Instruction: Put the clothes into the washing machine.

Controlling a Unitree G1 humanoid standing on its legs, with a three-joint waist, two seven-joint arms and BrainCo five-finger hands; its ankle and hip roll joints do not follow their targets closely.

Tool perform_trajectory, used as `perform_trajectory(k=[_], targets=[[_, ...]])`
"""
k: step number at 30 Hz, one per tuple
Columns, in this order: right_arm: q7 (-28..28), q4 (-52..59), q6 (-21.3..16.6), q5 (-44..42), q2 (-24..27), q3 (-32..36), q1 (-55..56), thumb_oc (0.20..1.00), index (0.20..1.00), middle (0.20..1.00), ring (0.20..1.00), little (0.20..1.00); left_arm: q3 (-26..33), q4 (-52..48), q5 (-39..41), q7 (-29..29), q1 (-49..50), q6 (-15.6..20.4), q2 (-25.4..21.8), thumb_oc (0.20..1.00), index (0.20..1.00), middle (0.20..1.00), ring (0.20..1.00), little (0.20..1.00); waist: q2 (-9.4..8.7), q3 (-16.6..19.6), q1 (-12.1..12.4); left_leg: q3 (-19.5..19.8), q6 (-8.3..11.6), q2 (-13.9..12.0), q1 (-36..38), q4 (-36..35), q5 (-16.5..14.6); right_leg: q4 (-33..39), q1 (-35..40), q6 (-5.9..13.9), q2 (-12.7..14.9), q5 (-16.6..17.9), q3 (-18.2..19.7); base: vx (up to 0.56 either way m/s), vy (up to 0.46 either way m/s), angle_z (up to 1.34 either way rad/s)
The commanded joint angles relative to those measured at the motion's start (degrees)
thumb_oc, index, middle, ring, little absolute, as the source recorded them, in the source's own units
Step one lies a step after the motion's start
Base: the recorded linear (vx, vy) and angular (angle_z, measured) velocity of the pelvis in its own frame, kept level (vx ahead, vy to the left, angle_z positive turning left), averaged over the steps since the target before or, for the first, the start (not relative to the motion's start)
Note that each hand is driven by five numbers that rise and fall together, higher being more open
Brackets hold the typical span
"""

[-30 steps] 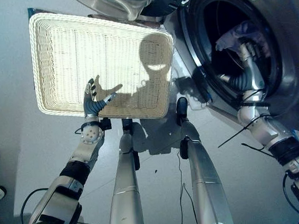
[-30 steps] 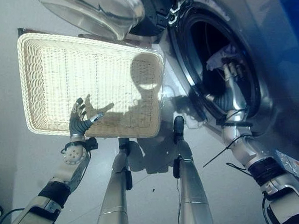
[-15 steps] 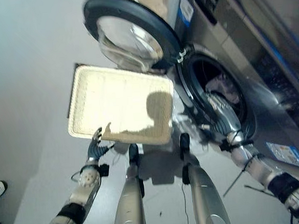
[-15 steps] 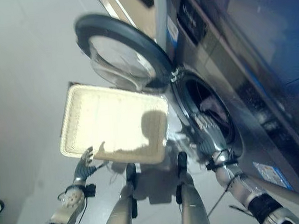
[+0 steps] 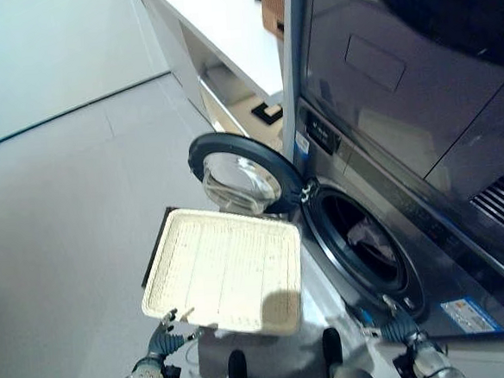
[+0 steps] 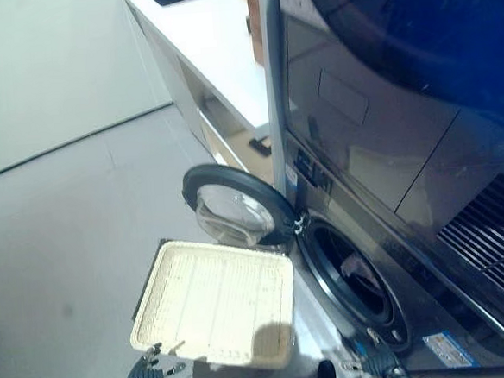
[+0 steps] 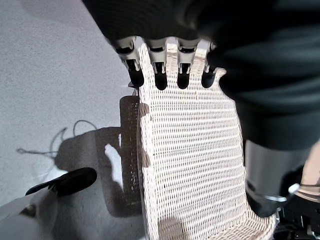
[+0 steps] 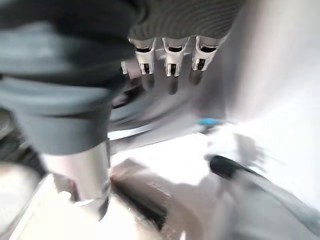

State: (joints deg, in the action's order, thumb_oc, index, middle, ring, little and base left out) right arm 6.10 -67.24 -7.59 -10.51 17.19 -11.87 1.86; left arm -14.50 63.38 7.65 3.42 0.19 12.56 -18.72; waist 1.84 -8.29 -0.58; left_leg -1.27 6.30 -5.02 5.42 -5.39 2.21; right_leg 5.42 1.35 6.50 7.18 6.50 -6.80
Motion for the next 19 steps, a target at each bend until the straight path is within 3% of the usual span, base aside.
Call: perform_trajectory(k=[1, 3, 4, 19], targets=[[-2.4, -2.5, 4.0, -1.8, -0.3, 1.5, -1.9, 1.000, 1.000, 1.000, 1.000, 1.000, 1.3, 3.7, -2.0, -1.5, -1.5, 0.4, -0.6, 1.000, 1.000, 1.000, 1.000, 1.000, -1.08, 0.9, 0.4, -5.1, -3.14, 5.2, 1.4, 0.4, -2.6, -1.3, 2.3, 1.28, -2.5, -2.8, 0.4, 0.07, 0.028, -0.04], [-2.9, -4.6, 5.9, -2.4, -0.6, 2.5, -1.8, 1.000, 1.000, 1.000, 1.000, 1.000, 1.7, 4.4, -2.4, -2.0, -1.3, 0.2, -0.3, 1.000, 1.000, 1.000, 1.000, 1.000, -0.88, 1.6, 0.5, -5.4, -3.10, 5.0, 1.8, 0.4, -2.9, -1.1, 2.9, 1.25, -2.4, -2.9, 0.4, 0.07, 0.032, -0.04], [-3.8, -7.0, 9.0, -3.0, -0.6, 4.0, -1.8, 1.000, 1.000, 1.000, 1.000, 1.000, 1.8, 5.1, -2.4, -2.6, -0.9, -0.6, 0.0, 1.000, 1.000, 1.000, 1.000, 1.000, -0.68, 2.4, 0.6, -5.7, -3.08, 4.9, 2.4, 0.4, -3.2, -0.9, 3.7, 1.18, -2.3, -3.2, 0.3, 0.06, 0.027, 0.00], [-5.3, -11.8, 12.9, -3.1, -0.9, 7.2, -2.0, 1.000, 1.000, 1.000, 1.000, 1.000, 2.6, 7.0, -1.8, -6.5, 0.3, -3.2, 0.8, 1.000, 1.000, 1.000, 1.000, 1.000, -0.38, 4.2, 0.8, -6.1, -3.70, 4.3, 4.5, 0.4, -4.3, -1.1, 5.4, 0.60, -2.1, -4.3, 1.6, 0.02, 0.008, -0.03]])
